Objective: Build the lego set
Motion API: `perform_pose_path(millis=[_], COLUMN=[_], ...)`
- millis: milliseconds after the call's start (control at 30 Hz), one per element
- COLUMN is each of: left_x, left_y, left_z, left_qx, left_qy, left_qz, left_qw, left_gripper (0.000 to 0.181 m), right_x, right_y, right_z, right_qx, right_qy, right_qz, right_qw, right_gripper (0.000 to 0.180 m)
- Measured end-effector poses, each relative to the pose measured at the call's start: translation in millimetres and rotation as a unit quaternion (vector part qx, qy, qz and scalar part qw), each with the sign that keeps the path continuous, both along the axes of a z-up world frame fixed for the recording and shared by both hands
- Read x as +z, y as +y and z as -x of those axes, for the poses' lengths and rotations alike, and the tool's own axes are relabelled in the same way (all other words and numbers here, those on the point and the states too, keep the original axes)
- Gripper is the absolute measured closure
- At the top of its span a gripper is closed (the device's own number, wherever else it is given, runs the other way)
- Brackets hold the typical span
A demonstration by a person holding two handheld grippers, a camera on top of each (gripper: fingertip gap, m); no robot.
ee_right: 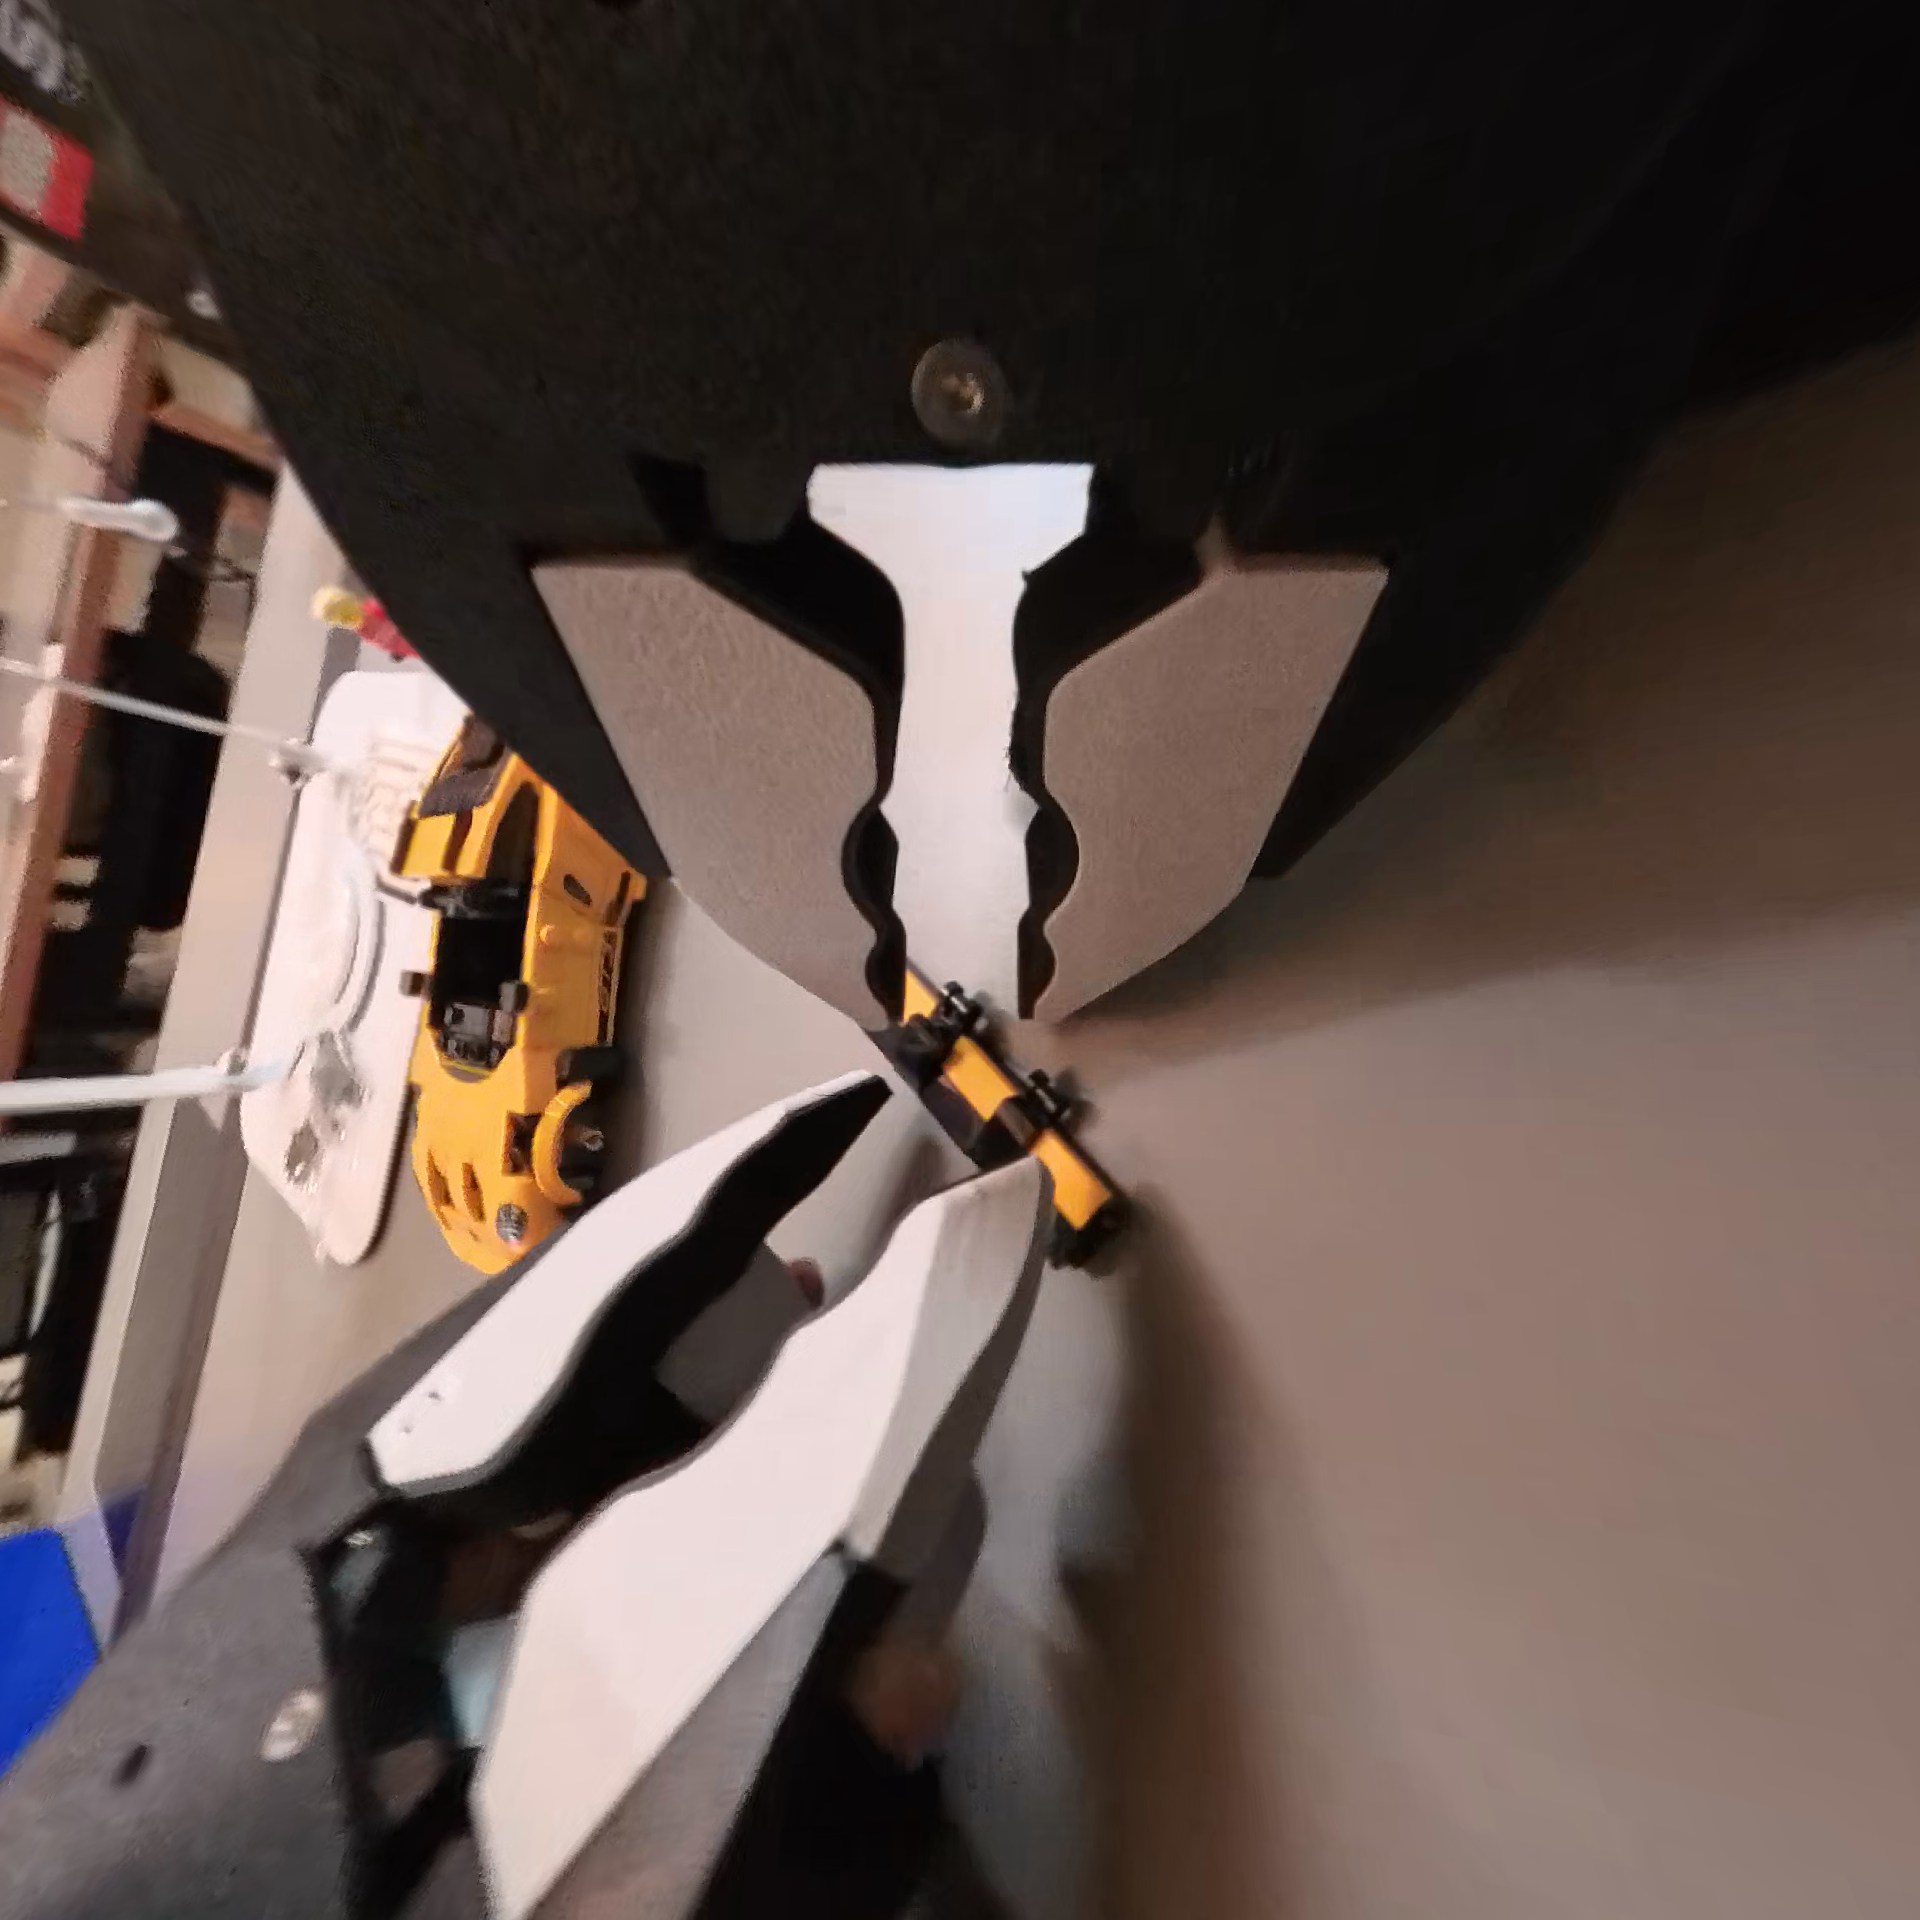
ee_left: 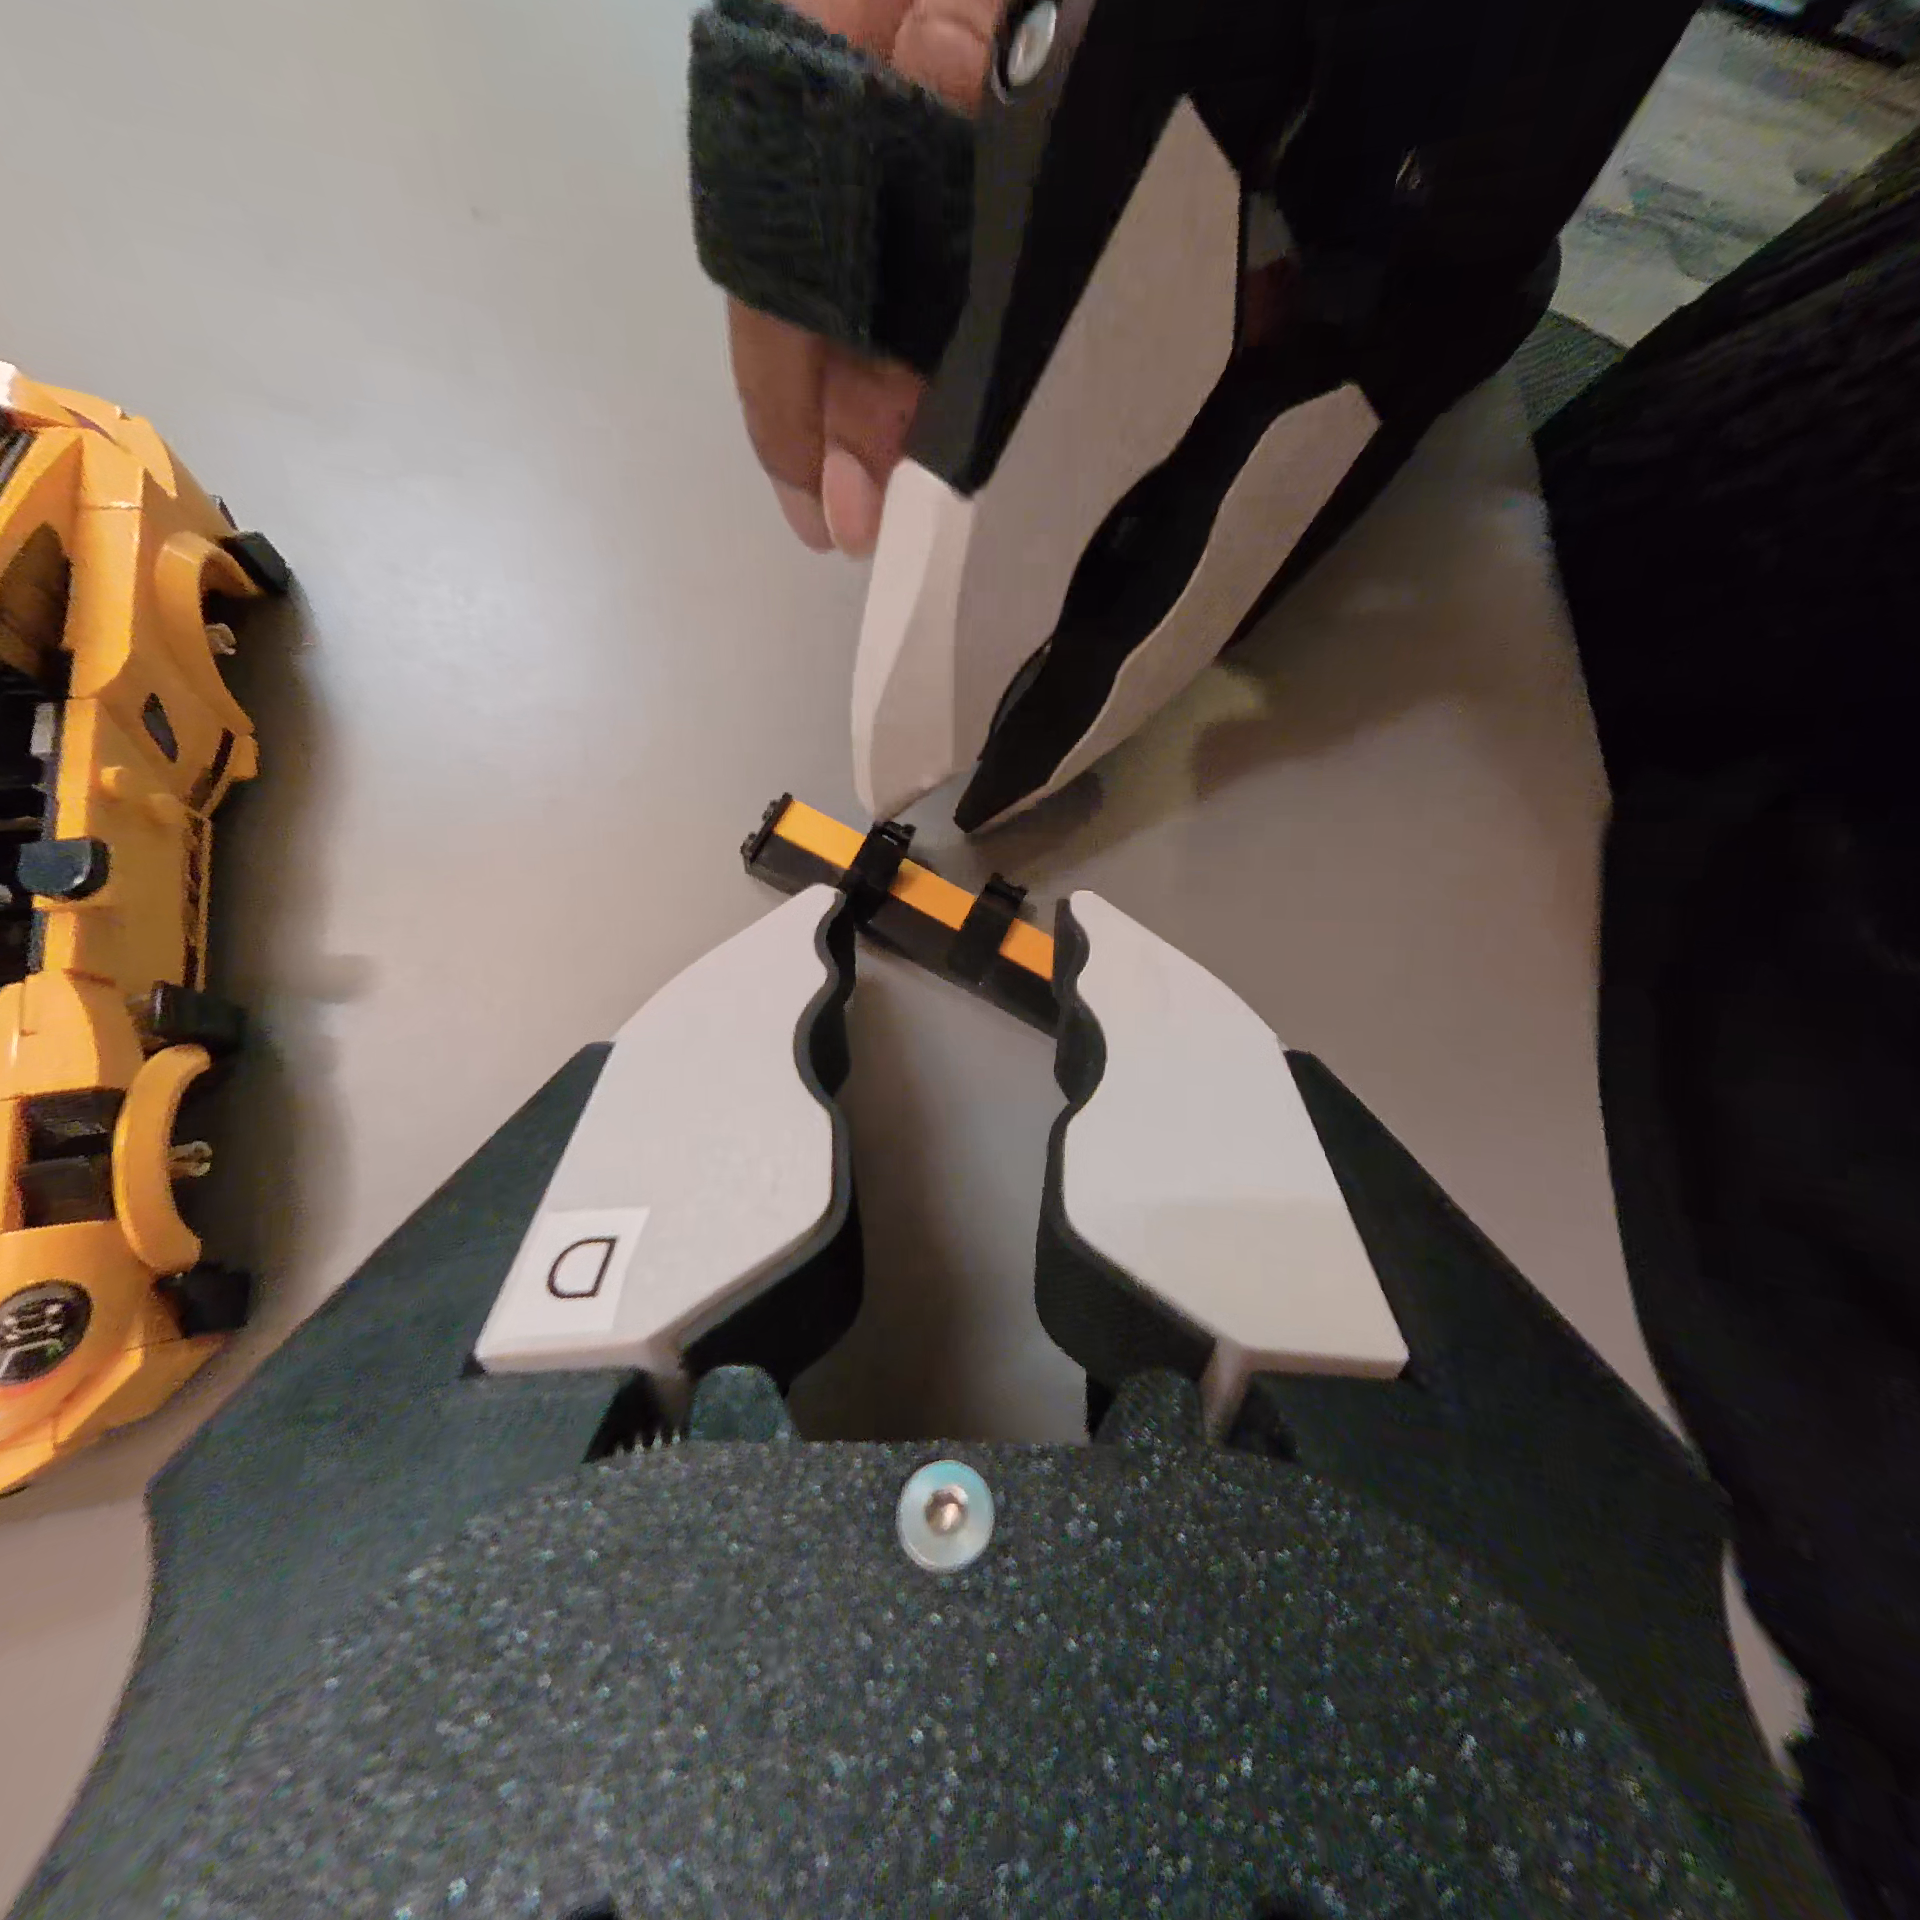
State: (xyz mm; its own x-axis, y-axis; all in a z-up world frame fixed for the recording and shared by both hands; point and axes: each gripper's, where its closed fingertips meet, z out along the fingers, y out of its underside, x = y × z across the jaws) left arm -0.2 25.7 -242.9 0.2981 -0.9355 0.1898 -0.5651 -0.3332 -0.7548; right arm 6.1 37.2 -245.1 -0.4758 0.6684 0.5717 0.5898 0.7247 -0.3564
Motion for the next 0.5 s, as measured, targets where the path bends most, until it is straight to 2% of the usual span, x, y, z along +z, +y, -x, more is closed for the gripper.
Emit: perform_pose_path(millis=[100, 333, 500], left_x=[-0.5, -2.8, -3.4], left_y=[-2.3, -0.6, -3.2], left_z=[-2.0, -5.0, -7.2], left_qx=[-0.003, -0.005, -0.015], left_qy=[0.008, 0.021, 0.035], left_qz=[-0.009, -0.021, -0.03], left_qw=[1.0, 1.0, 0.999], left_gripper=[0.142, 0.139, 0.141], right_x=[-1.8, -2.7, 0.2], right_y=[2.1, 4.4, 0.1], right_z=[0.9, 2.2, 0.2], right_qx=[0.019, 0.004, -0.056], right_qy=[-0.002, 0.007, 0.017], right_qz=[-0.011, 0.021, 0.112], right_qw=[1.0, 1.0, 0.992], right_gripper=[0.16, 0.162, 0.161])
